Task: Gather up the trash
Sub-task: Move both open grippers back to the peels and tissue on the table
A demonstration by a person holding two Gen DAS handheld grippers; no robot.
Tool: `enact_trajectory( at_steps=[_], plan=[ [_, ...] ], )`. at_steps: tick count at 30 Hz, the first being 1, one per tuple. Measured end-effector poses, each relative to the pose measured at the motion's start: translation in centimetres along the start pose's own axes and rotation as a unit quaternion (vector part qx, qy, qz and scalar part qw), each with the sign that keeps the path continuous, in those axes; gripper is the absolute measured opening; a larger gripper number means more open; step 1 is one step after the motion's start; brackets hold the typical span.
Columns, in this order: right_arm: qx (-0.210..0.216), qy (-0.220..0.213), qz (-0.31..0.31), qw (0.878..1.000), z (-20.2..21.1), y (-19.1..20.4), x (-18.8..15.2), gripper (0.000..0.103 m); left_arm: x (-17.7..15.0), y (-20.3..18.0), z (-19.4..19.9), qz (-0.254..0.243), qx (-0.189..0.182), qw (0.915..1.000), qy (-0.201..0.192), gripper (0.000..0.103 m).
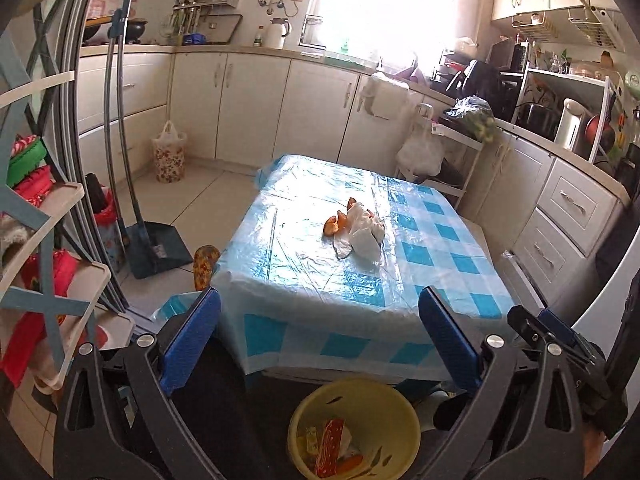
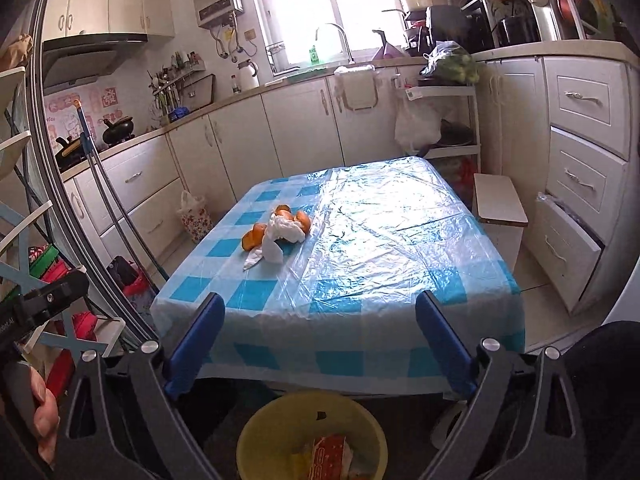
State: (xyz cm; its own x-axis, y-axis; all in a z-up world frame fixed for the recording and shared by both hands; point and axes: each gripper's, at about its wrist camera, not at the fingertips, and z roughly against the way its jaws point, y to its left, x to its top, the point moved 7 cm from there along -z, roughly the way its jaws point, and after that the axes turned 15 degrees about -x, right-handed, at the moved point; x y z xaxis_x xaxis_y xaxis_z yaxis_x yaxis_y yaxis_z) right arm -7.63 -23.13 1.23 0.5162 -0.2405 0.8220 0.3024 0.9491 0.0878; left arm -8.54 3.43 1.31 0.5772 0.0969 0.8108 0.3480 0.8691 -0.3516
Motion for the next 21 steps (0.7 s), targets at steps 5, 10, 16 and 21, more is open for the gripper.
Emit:
enact_trajectory(
  at_steps=[5, 10, 16, 21],
  plan=[
    [-0.001, 0.003, -0.002, 1.0, -0.2, -0.2, -0.2, 0.092, -0.7, -0.8, -0.2, -0.018, 0.002, 0.9994, 0.028, 0.096],
    [-0.003, 0.002, 0.0, 1.0, -0.1, -0.1, -0.3, 0.093, -0.9, -0.9, 0.0, -0.026, 0.01, 0.9991, 0.032, 0.096],
    [-0.005, 0.003, 0.0, 1.0, 0.1, -0.1, -0.4, 0.093, -0.5, 0.0, 0.8, -0.015, 0.022, 0.9994, 0.021, 0.096],
    [-0.007, 0.002, 0.001, 1.0, 0.2, -0.1, -0.3, 0.093, -0.3, 0.1, 1.3, -0.02, 0.031, 0.9993, 0.011, 0.096]
  ],
)
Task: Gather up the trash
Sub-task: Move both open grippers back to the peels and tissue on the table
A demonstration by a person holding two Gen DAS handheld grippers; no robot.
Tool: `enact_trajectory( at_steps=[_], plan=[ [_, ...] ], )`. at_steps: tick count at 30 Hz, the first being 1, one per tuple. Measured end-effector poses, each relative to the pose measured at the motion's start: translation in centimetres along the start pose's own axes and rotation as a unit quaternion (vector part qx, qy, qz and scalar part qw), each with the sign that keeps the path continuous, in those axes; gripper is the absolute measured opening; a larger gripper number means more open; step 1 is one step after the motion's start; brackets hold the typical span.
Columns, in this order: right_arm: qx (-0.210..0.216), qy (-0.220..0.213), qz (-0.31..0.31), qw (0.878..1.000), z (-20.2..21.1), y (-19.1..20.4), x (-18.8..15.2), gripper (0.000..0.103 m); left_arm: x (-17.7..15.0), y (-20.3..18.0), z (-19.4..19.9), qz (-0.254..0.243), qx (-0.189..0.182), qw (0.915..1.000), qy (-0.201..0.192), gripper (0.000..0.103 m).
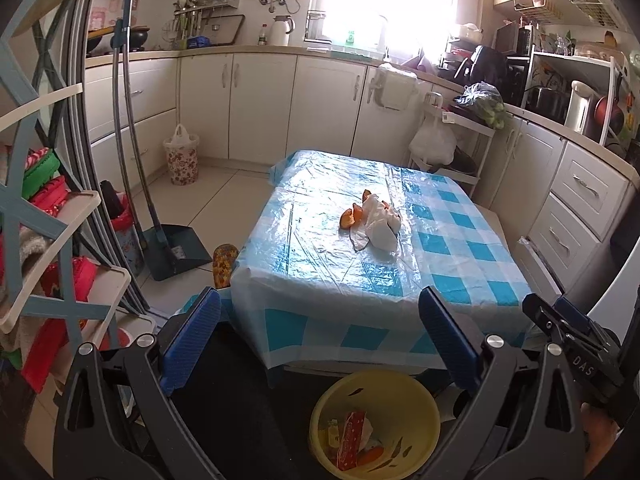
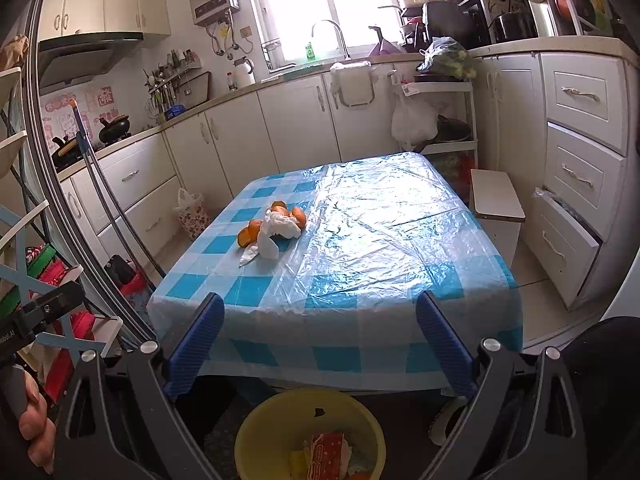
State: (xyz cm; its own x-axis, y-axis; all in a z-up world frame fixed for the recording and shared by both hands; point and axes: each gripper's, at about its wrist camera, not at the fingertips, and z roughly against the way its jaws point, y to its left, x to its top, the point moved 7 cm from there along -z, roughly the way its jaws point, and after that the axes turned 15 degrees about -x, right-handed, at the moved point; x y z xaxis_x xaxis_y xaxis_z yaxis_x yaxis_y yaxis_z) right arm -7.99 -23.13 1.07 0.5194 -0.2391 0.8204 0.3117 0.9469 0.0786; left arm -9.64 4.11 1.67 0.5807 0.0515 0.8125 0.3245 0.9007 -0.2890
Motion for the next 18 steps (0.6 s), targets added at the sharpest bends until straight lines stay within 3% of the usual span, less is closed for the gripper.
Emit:
enact_trajectory(
  at_steps=[18],
  plan=[
    [-0.004, -0.016, 0.006, 1.0, 0.54, -0.16, 0.55, 0.093, 0.32, 0.47, 0.63, -0.011, 0.03, 0.9995, -0.007, 0.096]
  ],
)
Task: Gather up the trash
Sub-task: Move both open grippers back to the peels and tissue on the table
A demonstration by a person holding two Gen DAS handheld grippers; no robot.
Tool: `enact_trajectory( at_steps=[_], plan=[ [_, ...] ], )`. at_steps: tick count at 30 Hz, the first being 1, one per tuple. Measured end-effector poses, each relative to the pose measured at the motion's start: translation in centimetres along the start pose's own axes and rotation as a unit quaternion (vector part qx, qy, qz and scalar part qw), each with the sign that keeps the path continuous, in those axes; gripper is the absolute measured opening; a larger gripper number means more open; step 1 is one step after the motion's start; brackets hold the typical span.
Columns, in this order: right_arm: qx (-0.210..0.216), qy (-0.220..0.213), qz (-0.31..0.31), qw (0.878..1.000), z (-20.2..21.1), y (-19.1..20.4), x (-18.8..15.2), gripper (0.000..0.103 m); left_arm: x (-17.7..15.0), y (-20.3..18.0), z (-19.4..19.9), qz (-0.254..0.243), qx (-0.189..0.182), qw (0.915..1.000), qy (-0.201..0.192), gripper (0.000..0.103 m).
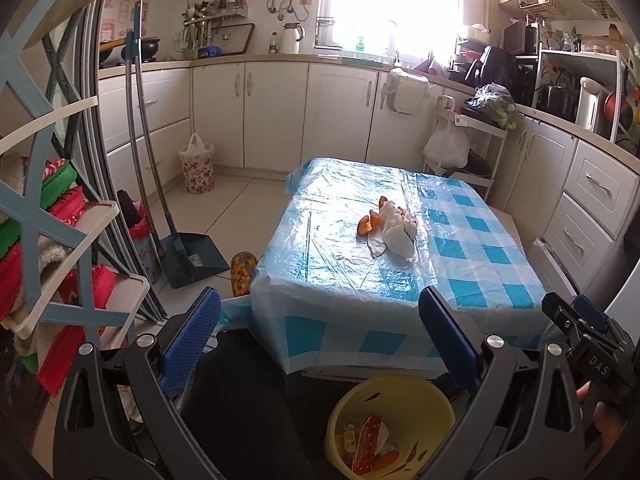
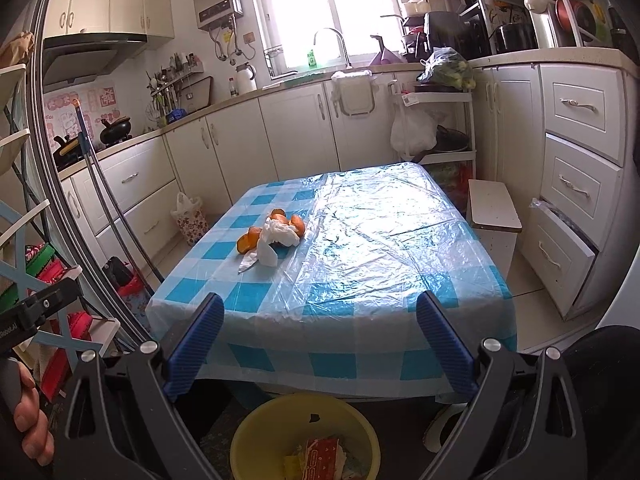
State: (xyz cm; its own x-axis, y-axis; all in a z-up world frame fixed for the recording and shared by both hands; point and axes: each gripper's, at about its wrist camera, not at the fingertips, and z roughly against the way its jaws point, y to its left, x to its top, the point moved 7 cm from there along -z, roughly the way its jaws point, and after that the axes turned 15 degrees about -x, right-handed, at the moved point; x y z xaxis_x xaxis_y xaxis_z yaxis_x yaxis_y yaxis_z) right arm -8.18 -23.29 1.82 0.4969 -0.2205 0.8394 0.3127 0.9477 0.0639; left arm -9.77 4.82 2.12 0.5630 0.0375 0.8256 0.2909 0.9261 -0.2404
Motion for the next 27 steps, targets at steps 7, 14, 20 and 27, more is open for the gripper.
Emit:
enact_trajectory(
  at_steps=[7, 14, 20, 27],
  plan=[
    [0.008, -0.001, 0.001, 1.0, 0.0, 0.5, 0.1, 0.093, 0.2, 0.0, -0.4, -0.001, -0.002, 1.0, 0.005, 0.096],
    [0.042, 0.025, 0.022, 0.999, -1.9, 2.5, 1.7, 0.093, 0.9, 0.7, -2.5, -0.003, -0.006, 0.9998, 0.018, 0.096],
    [0.053, 0.063, 0.101, 0.991, -6.7, 5.4, 3.0, 0.087, 2.0, 1.6, -5.7, 0.006, -0.013, 0.9994, 0.03, 0.096],
    [0.062, 0.089, 0.182, 0.977, -12.6, 7.9, 3.8, 0.067, 3.7, 2.8, -10.6, 0.018, -0.016, 0.9985, 0.05, 0.096]
  ],
)
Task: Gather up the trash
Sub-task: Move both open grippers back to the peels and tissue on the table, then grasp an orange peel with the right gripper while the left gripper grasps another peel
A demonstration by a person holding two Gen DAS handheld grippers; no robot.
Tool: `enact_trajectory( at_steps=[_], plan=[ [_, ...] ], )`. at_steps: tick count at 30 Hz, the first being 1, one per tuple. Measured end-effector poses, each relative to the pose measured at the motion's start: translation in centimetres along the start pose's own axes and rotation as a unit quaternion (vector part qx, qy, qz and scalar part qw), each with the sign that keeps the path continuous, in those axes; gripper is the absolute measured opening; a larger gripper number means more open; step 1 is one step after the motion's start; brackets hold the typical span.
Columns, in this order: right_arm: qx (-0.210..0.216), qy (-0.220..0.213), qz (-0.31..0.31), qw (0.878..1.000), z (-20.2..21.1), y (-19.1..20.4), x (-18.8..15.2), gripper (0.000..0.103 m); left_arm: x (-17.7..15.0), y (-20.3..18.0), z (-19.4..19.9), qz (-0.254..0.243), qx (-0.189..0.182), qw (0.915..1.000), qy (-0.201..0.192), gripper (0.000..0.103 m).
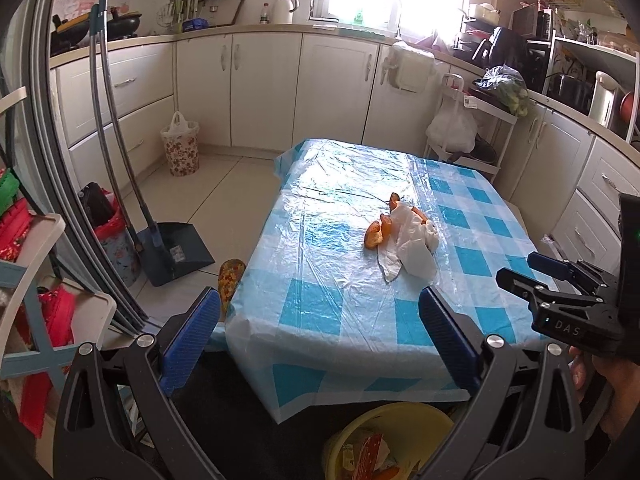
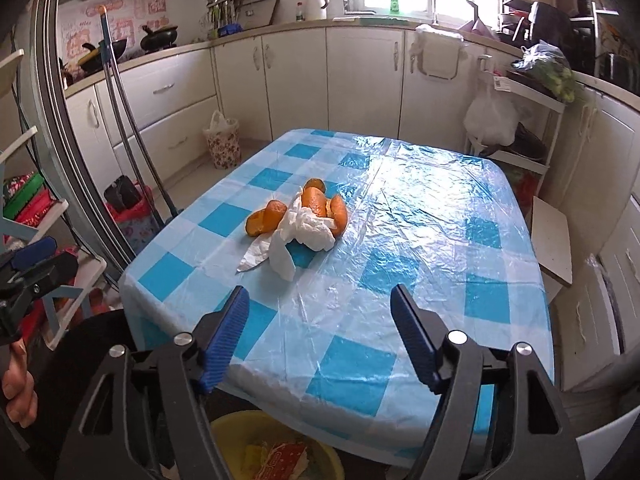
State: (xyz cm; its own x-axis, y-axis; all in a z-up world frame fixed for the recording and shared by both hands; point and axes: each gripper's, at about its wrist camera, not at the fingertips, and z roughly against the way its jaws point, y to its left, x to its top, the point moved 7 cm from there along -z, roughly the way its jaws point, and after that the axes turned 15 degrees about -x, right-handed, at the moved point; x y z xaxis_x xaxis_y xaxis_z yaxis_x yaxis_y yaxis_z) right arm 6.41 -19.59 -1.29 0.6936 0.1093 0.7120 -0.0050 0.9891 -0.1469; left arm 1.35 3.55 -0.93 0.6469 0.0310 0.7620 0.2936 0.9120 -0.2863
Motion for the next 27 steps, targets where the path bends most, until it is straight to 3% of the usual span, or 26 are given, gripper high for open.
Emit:
enact_trajectory(
  at_steps=[8, 17, 20, 22, 27],
  plan=[
    [0.021, 0.015, 0.05, 0.998, -4.9, 1.9, 1.7, 0.062, 1.9, 0.7, -6.4, -0.001, 0.003, 0.9994, 0.035, 0.096],
    [0.046, 0.039, 0.02, 0.998, -8.5, 1.5, 3.1, 0.054, 3.9, -0.9, -13.6, -0.024, -0.007, 0.9974, 0.067, 0.096],
    [0.059, 0.05, 0.014, 0.997, -9.6, 1.6, 3.4, 0.047, 4.4, -1.4, -16.0, -0.03, -0.009, 0.9965, 0.077, 0.096],
    [0.067, 0.068, 0.008, 0.995, -10.6, 1.5, 3.2, 0.033, 4.6, -1.4, -17.3, -0.031, -0.008, 0.9959, 0.084, 0.096],
    [0.092, 0.084, -0.028, 0.992, -10.7, 0.4, 3.4, 0.024, 5.3, -0.8, -19.9, -0.022, -0.011, 0.9954, 0.093, 0.095]
  ],
)
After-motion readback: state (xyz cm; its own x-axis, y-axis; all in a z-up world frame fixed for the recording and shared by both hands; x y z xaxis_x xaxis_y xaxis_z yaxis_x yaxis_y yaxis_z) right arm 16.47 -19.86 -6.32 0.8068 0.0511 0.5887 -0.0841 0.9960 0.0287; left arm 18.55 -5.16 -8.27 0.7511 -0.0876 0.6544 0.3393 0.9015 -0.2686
